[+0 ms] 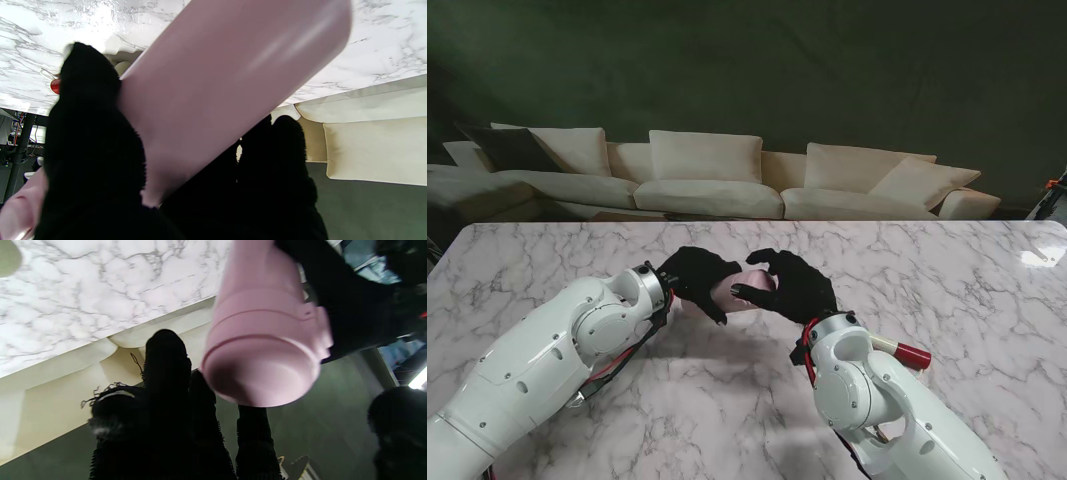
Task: Clean the thermos with cup brush
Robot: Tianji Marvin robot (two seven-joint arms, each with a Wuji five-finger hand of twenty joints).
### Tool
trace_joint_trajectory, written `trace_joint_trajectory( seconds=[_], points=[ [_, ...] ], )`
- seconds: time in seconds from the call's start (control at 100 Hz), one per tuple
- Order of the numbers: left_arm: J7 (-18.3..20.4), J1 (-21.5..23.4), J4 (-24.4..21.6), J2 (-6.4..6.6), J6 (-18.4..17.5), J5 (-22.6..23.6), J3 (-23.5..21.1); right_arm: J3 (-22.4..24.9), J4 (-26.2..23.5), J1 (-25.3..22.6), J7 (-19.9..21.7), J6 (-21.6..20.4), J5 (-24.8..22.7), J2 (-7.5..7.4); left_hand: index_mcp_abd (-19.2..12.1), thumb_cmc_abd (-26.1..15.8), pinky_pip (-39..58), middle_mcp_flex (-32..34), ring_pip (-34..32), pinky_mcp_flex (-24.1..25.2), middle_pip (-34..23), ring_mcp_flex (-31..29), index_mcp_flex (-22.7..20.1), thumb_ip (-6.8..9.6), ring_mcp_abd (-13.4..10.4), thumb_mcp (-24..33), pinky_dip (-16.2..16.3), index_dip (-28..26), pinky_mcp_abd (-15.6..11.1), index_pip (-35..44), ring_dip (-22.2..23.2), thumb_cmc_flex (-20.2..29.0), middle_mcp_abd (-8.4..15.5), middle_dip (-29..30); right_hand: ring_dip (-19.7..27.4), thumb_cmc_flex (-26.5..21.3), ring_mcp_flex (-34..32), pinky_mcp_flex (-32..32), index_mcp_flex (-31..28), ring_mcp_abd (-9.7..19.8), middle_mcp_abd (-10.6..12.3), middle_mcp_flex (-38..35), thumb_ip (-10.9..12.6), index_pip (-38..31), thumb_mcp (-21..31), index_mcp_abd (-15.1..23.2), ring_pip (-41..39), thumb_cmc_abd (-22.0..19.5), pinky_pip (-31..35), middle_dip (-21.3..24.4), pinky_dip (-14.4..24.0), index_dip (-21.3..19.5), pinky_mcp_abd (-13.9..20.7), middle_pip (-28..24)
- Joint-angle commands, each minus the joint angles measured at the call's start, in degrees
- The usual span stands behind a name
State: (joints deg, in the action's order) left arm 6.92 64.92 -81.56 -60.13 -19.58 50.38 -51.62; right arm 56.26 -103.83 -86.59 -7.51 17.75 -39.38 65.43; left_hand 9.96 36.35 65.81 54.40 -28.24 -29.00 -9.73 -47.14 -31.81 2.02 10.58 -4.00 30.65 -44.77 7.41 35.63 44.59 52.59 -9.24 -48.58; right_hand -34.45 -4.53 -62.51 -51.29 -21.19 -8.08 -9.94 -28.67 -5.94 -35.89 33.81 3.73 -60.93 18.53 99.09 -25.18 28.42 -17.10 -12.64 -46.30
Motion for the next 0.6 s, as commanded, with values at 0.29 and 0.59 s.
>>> trace_joint_trajectory(
  seconds=[0.29,0.59],
  points=[
    [1.5,-0.2,-0.7,-0.02,0.5,-0.2,-0.3,0.4,0.4,-0.9,-0.7,-8.5,0.1,-0.05,-9.4,-13.2,2.0,5.8,-4.9,-0.8,-8.0,-3.0,-6.1,4.39,0.3,32.7,1.6,-2.3,-3.0,8.9,1.5,10.9,3.6,-3.2,-0.9,-9.0,24.6,28.6,-28.1,1.9,6.0,1.7,-0.2,-8.7,-4.9,3.6,11.2,2.9,-13.5,4.1,12.6,-10.3,-2.5,7.2],
    [2.5,-0.1,-1.2,0.06,1.1,-0.5,-0.4,1.1,1.3,-1.6,-1.8,-14.7,2.2,0.10,-9.3,-13.3,2.1,5.8,-5.0,-0.8,-8.2,-3.0,-6.2,4.40,0.4,32.6,1.8,-2.3,-2.9,8.9,1.5,11.0,3.5,-3.1,11.2,-10.4,25.7,43.2,-41.6,6.7,18.8,-20.2,0.1,-10.5,-5.3,4.2,33.8,3.1,-34.3,6.3,8.8,-10.7,-11.1,10.9]
  ],
)
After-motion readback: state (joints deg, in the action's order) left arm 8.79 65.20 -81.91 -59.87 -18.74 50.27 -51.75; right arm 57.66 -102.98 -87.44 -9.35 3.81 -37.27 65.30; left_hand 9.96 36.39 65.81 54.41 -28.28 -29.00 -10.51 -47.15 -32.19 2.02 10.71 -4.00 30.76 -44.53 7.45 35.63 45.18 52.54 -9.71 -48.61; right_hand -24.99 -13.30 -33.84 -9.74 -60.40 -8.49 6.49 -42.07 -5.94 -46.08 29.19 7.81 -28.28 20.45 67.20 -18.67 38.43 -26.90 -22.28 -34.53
